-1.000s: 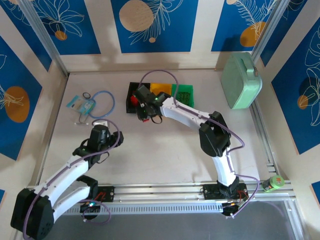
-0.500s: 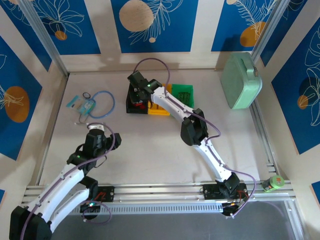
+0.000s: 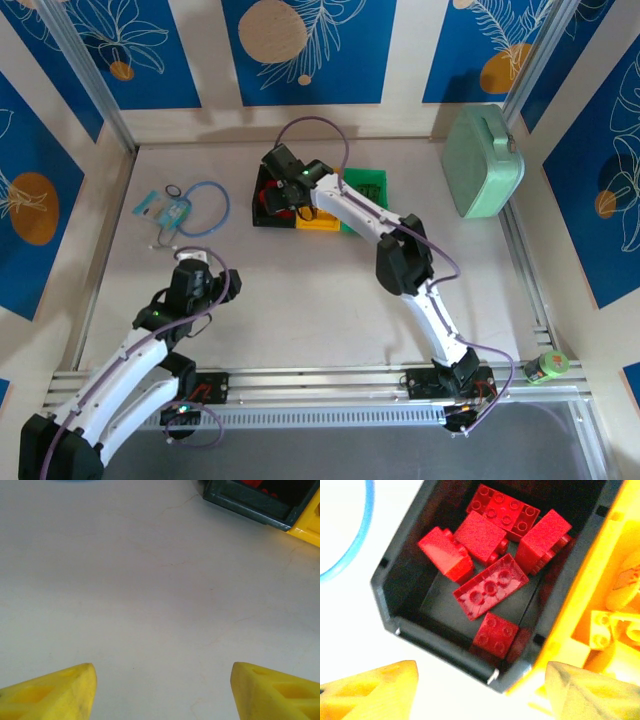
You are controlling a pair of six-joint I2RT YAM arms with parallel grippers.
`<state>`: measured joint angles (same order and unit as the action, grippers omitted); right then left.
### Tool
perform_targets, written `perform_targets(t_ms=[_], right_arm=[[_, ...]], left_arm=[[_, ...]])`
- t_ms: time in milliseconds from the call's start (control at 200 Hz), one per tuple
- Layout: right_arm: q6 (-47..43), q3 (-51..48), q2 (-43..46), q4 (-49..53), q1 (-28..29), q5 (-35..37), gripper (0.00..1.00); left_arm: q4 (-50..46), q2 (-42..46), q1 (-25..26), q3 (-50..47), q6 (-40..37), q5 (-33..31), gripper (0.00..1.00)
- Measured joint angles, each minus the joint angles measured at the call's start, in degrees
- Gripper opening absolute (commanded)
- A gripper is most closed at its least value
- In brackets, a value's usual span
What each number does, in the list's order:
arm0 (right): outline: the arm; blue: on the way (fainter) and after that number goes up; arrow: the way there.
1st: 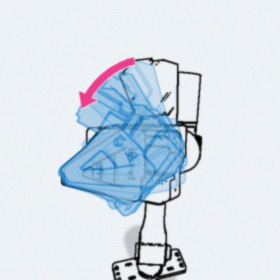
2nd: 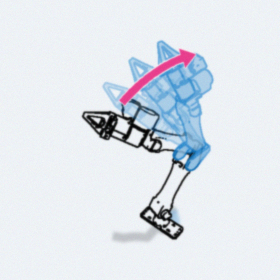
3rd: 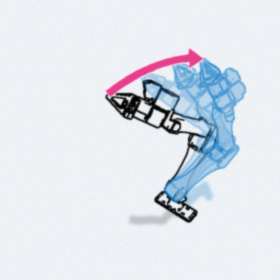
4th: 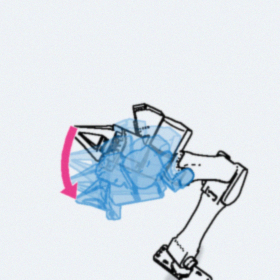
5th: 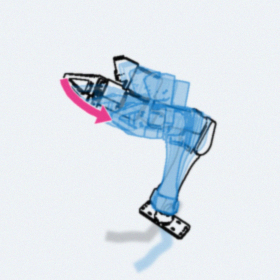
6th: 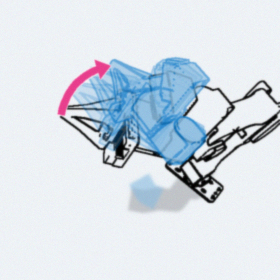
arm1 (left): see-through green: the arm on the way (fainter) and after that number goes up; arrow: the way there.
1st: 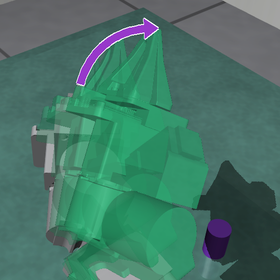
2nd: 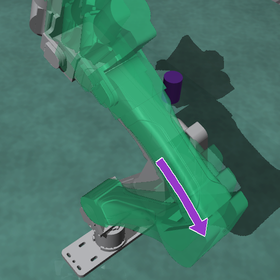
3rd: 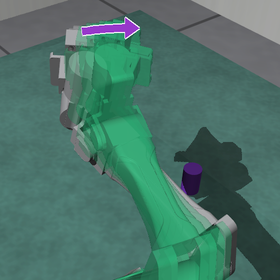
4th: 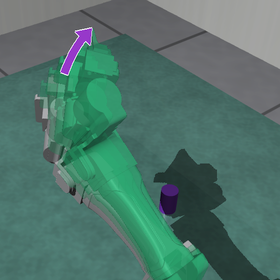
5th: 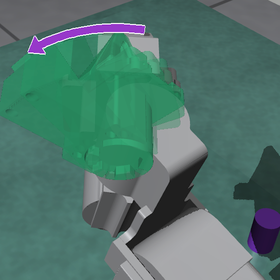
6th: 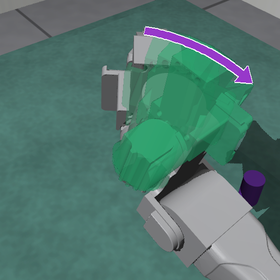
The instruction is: Sort the legos into containers by color
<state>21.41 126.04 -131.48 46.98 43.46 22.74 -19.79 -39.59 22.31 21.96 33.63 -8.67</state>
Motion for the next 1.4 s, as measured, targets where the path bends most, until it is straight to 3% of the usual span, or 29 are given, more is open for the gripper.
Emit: perform_targets(t_ms=[245, 625, 846, 861, 881, 921, 1016, 1156, 1401], right_arm=[[-0.4, -24.8, 24.5, -10.8, -1.4, -0.8, 0.69], [-0.4, -67.8, 60.5, -30.1, -12.9, -3.6, 0.71], [-4.9, -84.5, 78.5, -36.8, -16.0, -1.0, 0.72], [-5.4, -85.8, 79.8, -37.3, -16.2, -0.5, 0.74], [-6.1, -87.7, 81.5, -38.3, -16.5, 0.2, 0.87], [-7.4, -91.2, 84.5, -40.2, -16.9, 1.8, 1.00], [-9.6, -99.9, 91.6, -43.4, -18.1, 5.4, 0.99], [-9.8, -106.8, 98.6, -43.6, -20.2, 10.2, 0.99], [-8.3, -109.8, 103.5, -43.1, -23.2, 17.0, 0.99]], left_arm=[[-0.9, -0.2, 0.0, 2.8, -2.7, -3.5, 0.77], [0.9, -4.1, 0.0, 5.8, -8.5, -11.9, 0.90], [4.8, -6.6, 0.0, 5.9, -12.7, -18.7, 0.94], [5.1, -6.7, 0.0, 5.9, -12.9, -19.1, 0.94], [5.7, -6.8, 0.0, 5.9, -13.2, -19.6, 0.94], [7.3, -7.1, 0.0, 5.8, -14.3, -20.7, 0.95], [11.4, -7.6, 0.0, 5.2, -16.3, -23.0, 0.96], [17.3, -9.1, 0.0, 3.1, -19.6, -25.8, 1.00], [23.4, -10.3, 0.0, 0.2, -24.4, -31.1, 1.00]])
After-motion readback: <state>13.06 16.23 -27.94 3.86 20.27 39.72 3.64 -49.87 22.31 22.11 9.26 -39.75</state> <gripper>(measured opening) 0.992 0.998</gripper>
